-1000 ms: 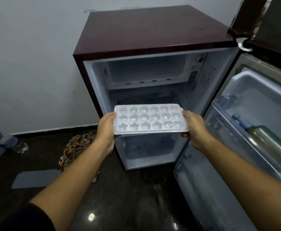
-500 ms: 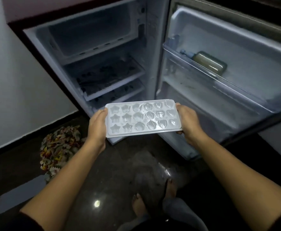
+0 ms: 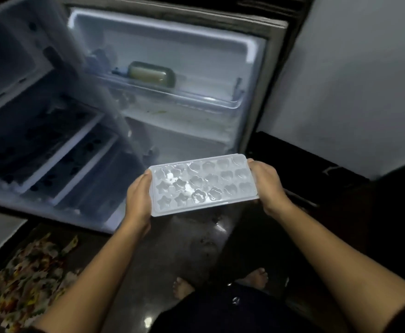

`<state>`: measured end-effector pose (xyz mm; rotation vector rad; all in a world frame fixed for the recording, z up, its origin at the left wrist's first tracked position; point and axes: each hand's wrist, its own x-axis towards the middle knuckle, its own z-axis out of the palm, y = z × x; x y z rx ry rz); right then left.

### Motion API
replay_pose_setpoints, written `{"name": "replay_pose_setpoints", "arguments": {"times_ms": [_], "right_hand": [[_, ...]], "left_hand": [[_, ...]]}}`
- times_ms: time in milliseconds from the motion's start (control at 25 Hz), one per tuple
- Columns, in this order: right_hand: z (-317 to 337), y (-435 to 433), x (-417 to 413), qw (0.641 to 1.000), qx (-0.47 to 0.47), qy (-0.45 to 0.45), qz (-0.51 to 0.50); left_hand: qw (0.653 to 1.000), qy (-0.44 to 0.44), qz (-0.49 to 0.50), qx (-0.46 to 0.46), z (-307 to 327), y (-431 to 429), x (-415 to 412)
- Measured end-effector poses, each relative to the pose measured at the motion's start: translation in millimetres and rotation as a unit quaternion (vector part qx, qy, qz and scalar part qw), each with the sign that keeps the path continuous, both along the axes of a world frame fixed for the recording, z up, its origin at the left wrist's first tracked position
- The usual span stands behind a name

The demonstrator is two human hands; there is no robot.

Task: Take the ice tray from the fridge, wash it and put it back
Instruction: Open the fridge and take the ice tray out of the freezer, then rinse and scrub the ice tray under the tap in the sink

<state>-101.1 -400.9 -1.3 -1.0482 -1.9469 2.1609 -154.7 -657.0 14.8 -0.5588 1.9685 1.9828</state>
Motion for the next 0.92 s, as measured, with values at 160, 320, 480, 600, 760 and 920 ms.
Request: {"name": "replay_pose_setpoints", "arguments": {"times_ms": [160,320,480,600,760,920], "right_hand": [[3.1,84.3,49.9,0.999,0.000,0.000,-0.050],[8.2,171.4,102.8,0.993,0.019,-0.005,-0.114],[17.4,243.6,159.0,0.980,0.029,0.005,-0.196],[30.5,284.1,204.7,0.963,0.020,0.022,-0.267],[39.1,323.3,262.5,0.935,0.025,0.023,-0.354],[39.8,352.3,319.5,0.898,0.036,0.021,-0.438]], "left_hand": [[0.999,-0.010,-0.053,0.004,0.2,92.4,15.7],[0.992,-0.011,-0.128,0.008,-1.0,193.9,32.7],[0.977,-0.001,-0.214,0.016,1.0,290.0,49.5],[0.957,0.018,-0.288,0.017,8.6,355.3,66.3],[0.923,0.054,-0.382,0.019,23.9,433.5,93.5],[0.870,0.079,-0.487,-0.002,26.8,511.0,118.5]]}}
